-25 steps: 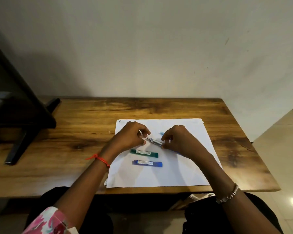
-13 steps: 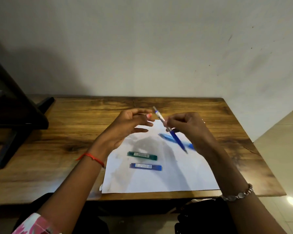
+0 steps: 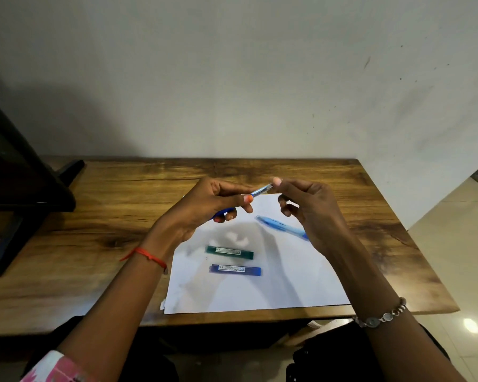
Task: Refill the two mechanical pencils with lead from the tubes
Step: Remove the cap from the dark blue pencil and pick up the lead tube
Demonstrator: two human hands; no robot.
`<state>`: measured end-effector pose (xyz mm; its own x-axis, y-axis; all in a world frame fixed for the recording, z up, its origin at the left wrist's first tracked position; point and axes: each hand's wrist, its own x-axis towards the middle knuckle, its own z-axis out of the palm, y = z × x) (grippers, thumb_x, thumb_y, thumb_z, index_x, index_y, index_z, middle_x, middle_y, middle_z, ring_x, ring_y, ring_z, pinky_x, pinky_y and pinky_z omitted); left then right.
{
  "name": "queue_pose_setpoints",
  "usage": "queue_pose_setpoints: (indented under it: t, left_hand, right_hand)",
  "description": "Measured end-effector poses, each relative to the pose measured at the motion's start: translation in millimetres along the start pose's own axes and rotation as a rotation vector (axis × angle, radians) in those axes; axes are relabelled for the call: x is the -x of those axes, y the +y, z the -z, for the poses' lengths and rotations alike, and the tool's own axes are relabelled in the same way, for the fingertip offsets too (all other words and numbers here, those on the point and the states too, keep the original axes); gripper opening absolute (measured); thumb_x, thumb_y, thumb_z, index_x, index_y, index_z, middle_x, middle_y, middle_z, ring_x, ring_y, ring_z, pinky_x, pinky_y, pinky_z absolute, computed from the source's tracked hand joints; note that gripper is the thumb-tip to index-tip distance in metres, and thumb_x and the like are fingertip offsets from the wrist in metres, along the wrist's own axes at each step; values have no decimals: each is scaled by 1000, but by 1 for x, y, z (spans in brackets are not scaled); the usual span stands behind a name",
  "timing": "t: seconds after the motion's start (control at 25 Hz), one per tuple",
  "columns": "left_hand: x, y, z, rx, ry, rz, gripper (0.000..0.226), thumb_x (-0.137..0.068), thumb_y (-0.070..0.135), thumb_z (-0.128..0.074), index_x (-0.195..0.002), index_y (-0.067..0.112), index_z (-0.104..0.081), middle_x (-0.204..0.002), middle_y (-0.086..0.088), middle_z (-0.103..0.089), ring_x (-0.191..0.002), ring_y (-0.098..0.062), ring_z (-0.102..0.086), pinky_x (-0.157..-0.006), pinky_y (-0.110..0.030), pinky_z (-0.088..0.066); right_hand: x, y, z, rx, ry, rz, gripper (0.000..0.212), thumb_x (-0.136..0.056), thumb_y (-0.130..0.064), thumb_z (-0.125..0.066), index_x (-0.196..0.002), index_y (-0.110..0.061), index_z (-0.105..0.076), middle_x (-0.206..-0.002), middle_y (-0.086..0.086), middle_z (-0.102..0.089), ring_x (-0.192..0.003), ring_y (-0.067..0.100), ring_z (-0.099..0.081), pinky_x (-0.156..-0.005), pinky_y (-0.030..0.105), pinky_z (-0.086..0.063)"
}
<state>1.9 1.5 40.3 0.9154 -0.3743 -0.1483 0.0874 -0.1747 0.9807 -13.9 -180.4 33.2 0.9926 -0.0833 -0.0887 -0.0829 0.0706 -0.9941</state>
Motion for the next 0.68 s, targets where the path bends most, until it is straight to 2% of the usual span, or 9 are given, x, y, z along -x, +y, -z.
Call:
queue_pose_setpoints:
  t: [0.24,0.36,0.6,0.68]
  left_hand:
    - [-2,0,1,-37,-21,24,11,-83,20,-63,-89,24,-72,-57,8,-61,-45,-7,-40,-43,-15,-29]
    - [-4,0,-3,-46,-13,40,10,-83,20,-63,-85,25,-72,-55,8,-59,-46,-8,-38,-43,-15,-28]
    - [-6,0,-3,-70,-24,54,10,-85,19,-62,-84,23,-71,-52,9,-59,-41,-6,-38,-41,-14,-28]
    - [-5,-2,2,-77,-23,62,10,-84,19,-62,-86,20,-72,-51,9,-58,-41,-7,-37,-41,-13,-27]
  right_hand:
    - [-1,1,5,2,21,26,14,-81,-16,-66,-84,-4,-72,-78,21,-59,-59,18,-43,-50,24,-38]
    - [-2,2,7,-34,47,48,10,-81,-11,-65,-80,-3,-72,-70,11,-64,-56,18,-44,-52,24,-40]
    - [-3,6,7,-13,23,82,9,-83,-5,-62,-81,-4,-71,-63,3,-67,-53,13,-57,-58,20,-52]
    - [-5,3,13,-71,54,96,12,-85,-3,-58,-78,-1,-68,-57,-1,-67,-52,12,-59,-59,19,-54]
